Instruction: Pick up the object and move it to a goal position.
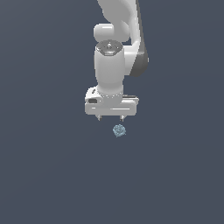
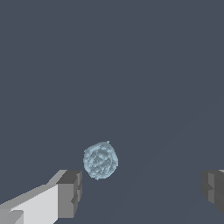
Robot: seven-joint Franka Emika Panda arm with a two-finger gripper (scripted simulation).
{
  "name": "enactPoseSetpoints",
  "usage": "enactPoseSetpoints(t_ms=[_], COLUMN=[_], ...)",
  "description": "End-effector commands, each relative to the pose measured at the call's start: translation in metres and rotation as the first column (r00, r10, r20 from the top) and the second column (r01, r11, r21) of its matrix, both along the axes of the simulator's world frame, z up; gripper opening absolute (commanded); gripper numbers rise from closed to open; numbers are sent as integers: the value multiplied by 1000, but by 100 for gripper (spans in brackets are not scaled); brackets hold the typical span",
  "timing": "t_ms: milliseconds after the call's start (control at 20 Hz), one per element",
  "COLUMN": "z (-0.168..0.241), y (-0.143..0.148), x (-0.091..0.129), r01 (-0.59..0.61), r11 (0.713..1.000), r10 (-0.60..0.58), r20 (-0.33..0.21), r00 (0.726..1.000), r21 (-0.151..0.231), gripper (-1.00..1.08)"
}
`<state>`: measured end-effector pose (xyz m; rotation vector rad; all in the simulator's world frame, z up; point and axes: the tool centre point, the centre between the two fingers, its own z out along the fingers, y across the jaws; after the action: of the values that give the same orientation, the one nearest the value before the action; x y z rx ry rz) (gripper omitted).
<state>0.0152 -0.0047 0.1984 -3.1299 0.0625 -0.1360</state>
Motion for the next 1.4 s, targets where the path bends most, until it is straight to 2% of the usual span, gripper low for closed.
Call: enactPoseSetpoints(t_ms=[0, 400, 750, 1100, 1350], z=[0, 6, 2, -29, -65], y=[0, 10, 11, 20, 32], x=[0, 5, 3, -5, -18], r01=[0, 32, 18, -92, -223], r11=[1000, 999, 999, 996, 975], r10=[0, -32, -18, 92, 223], r20=[0, 2, -1, -23, -51], r00=[1000, 999, 1000, 996, 974], r21=[0, 32, 28, 10, -4], gripper=[100, 100, 100, 100, 100])
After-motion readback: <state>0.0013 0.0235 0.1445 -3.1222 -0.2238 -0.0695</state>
